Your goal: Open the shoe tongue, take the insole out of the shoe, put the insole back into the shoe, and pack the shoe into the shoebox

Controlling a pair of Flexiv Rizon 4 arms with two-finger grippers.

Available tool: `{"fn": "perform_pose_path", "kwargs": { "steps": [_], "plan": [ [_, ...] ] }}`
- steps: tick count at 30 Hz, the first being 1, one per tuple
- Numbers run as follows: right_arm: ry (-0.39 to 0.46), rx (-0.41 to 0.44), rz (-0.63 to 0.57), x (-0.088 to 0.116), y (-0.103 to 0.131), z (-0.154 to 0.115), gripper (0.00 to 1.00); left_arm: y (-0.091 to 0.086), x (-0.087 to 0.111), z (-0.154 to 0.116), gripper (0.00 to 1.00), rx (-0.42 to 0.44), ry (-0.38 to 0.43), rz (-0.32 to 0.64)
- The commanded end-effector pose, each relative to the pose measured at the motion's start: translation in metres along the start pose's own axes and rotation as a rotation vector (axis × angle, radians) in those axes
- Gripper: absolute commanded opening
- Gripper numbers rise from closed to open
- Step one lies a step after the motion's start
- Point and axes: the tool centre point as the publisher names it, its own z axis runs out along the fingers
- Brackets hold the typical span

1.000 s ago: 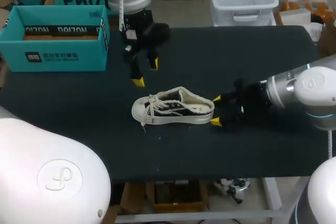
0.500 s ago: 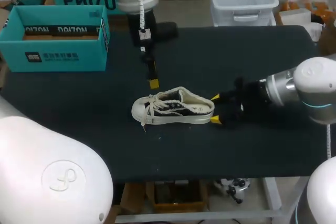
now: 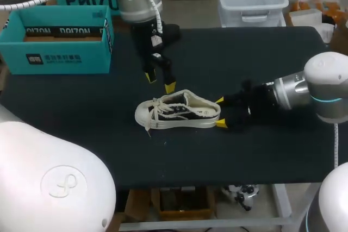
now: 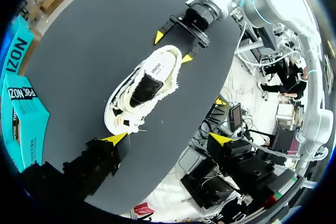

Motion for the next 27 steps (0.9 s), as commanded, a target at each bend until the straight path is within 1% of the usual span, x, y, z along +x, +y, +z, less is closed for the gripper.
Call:
{"fn": "perform_pose_path", "kwargs": {
  "steps": [1, 3, 11, 14, 19, 27],
  "plan": [
    [0.035, -0.025, 0.003, -0.003, -0.003, 0.002, 1.0, 0.006, 0.007, 0.004, 1.0, 0.062, -0.046, -0.165],
    [0.042, -0.035, 0.004, -0.001, -0.003, 0.003, 1.0, 0.006, 0.008, 0.006, 1.0, 0.06, -0.058, -0.185],
    [0.032, -0.026, 0.009, 0.006, -0.002, 0.003, 1.0, 0.007, 0.011, 0.009, 1.0, 0.064, -0.067, -0.209],
    [0.045, -0.032, -0.003, 0.005, -0.001, 0.011, 1.0, 0.007, 0.012, 0.01, 1.0, 0.061, -0.068, -0.208],
    [0.07, -0.066, -0.02, 0.003, 0.0, 0.018, 1.0, 0.007, 0.013, 0.012, 1.0, 0.05, -0.075, -0.219],
    [0.079, -0.065, -0.022, 0.0, 0.002, 0.025, 1.0, 0.009, 0.013, 0.013, 1.0, 0.043, -0.077, -0.219]
  ]
}}
